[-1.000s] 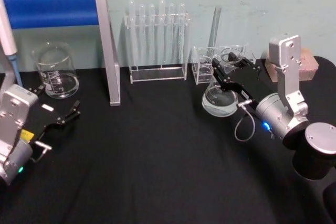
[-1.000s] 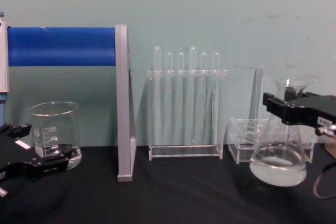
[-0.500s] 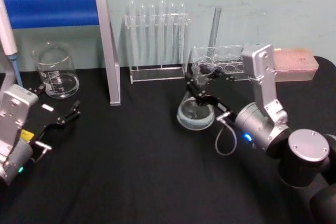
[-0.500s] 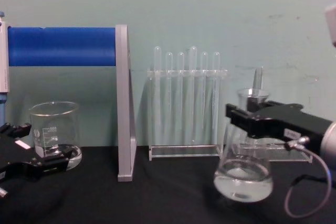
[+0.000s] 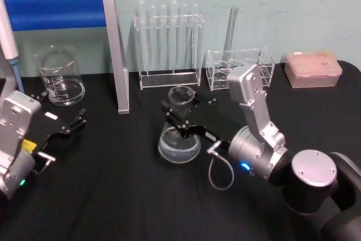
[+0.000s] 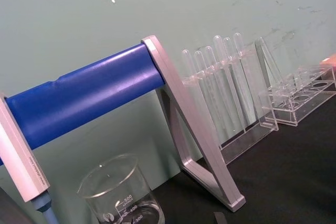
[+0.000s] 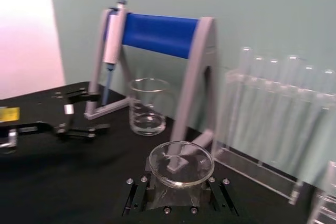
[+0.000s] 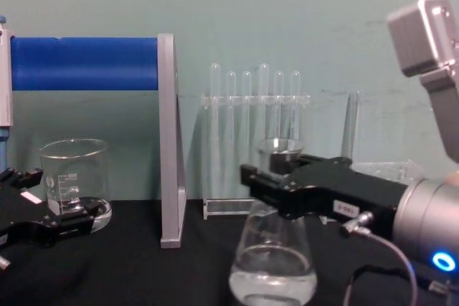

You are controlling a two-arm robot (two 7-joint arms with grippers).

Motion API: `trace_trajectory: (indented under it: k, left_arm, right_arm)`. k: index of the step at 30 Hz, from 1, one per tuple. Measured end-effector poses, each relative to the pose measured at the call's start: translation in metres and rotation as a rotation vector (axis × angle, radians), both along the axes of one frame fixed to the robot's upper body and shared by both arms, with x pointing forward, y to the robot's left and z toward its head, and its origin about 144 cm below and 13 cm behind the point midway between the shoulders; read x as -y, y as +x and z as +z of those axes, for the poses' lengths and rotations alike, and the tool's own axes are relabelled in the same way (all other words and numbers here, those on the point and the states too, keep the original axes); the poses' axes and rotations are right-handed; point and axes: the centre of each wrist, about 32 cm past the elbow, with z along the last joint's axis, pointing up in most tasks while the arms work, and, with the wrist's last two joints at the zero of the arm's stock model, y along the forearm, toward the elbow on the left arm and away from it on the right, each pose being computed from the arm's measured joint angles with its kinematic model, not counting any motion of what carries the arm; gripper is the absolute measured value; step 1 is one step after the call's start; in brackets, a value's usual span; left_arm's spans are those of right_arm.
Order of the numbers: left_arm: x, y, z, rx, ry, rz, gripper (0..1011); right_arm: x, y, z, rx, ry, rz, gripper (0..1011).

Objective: Grasp the erlenmeyer flask with one hand, shake it three times, then place it back.

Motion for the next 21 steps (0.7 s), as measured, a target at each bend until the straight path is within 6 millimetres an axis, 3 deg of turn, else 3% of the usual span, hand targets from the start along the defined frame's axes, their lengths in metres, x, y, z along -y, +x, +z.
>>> trace_trajectory:
  k: [21]
  left_arm:
    - [0.000,0.000,0.000,0.000,0.000,0.000,1001]
  right_arm:
    - [-0.017,-0.013,0.000,-0.007,-0.010,0.150,457]
